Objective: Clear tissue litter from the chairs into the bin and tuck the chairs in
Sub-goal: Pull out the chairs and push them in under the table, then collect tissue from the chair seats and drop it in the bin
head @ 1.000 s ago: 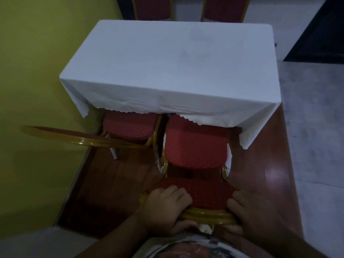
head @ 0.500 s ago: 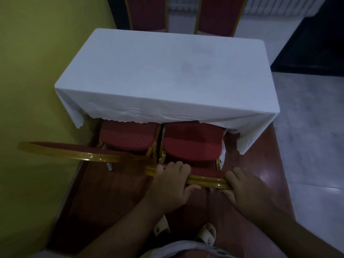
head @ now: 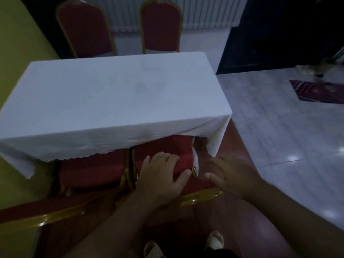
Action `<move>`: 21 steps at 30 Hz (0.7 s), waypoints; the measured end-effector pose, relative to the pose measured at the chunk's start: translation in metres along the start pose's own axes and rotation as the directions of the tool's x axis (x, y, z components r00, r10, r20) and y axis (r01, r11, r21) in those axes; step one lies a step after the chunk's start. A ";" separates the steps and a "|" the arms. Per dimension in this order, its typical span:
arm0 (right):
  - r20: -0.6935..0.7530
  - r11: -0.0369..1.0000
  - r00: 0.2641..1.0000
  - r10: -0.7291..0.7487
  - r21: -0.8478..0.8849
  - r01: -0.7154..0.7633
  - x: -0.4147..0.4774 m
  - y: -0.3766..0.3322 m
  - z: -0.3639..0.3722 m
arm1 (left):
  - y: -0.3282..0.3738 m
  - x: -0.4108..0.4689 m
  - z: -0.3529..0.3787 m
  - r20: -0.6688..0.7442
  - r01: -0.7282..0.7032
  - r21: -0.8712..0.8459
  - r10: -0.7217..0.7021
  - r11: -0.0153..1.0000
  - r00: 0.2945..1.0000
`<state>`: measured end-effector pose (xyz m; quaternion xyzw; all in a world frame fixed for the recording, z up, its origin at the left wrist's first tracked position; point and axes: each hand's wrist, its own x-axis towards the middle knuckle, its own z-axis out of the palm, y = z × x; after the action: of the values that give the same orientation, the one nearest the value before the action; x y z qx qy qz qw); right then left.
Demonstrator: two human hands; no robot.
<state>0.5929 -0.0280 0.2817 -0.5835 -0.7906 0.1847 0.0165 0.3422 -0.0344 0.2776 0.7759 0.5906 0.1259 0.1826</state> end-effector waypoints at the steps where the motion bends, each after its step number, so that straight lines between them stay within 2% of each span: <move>1: -0.047 0.999 0.999 0.019 -0.025 -0.020 0.005 0.012 -0.009 | 0.011 0.020 -0.004 0.004 -0.016 0.000 0.016 1.000 1.000; 4: -0.146 0.995 0.986 0.076 -0.058 -0.086 0.020 0.059 -0.042 | 0.053 0.076 -0.012 -0.010 -0.061 -0.008 0.060 0.998 0.998; 8: -0.143 0.982 0.985 0.094 -0.152 -0.115 0.033 0.142 -0.093 | 0.119 0.145 -0.002 -0.024 -0.073 0.049 0.074 0.996 0.997; 10: -0.166 0.982 0.979 0.114 -0.128 -0.136 0.032 0.186 -0.120 | 0.154 0.180 0.007 -0.054 -0.033 0.056 0.036 0.998 0.998; 13: -0.230 0.988 0.965 0.127 -0.057 -0.143 0.023 0.248 -0.156 | 0.209 0.231 0.026 -0.091 0.062 -0.036 -0.065 0.997 0.994; 17: -0.173 0.987 0.978 0.118 -0.088 -0.135 0.029 0.324 -0.191 | 0.273 0.281 0.053 -0.058 0.120 -0.077 -0.124 0.990 0.991; 21: -0.158 0.991 0.982 0.103 -0.072 -0.116 0.068 0.376 -0.219 | 0.302 0.327 0.065 -0.057 0.157 -0.090 -0.162 0.984 0.985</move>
<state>0.9686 0.1886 0.3557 -0.6390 -0.7604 0.1074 0.0437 0.7204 0.2004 0.3426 0.7131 0.6506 0.1607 0.2058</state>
